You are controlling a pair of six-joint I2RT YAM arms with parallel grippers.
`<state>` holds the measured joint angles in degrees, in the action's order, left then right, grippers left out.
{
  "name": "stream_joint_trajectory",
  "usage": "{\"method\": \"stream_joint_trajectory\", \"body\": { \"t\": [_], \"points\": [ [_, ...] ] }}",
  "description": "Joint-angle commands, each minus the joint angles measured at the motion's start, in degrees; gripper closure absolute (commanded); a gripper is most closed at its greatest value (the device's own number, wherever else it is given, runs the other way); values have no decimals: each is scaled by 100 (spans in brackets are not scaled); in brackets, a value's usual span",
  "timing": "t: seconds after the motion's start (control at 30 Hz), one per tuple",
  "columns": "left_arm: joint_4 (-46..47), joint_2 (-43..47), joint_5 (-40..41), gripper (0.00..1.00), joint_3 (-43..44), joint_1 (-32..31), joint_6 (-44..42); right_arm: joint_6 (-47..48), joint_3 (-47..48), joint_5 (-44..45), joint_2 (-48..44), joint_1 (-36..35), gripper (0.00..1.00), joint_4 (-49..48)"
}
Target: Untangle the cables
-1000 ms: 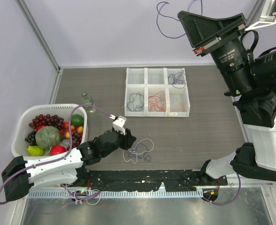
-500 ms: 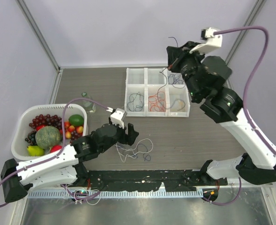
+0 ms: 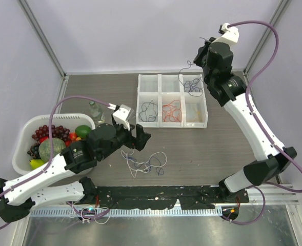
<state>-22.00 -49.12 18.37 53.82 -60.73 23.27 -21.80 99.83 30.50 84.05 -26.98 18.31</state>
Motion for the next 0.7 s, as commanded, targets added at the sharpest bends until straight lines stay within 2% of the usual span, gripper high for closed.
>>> {"method": "stream_joint_trajectory", "body": {
  "t": [0.0, 0.3, 0.67],
  "points": [
    [-261, 87, 88, 17, 453, 17, -252, -53, 142, -290, 505, 403, 99, -582],
    [-393, 193, 167, 16, 462, 26, -472, 45, 590, -466, 1280, 984, 99, -556],
    [-472, -27, 193, 16, 629, 26, -665, 115, 705, -633, 1843, 1248, 99, -793]
  ]
}}
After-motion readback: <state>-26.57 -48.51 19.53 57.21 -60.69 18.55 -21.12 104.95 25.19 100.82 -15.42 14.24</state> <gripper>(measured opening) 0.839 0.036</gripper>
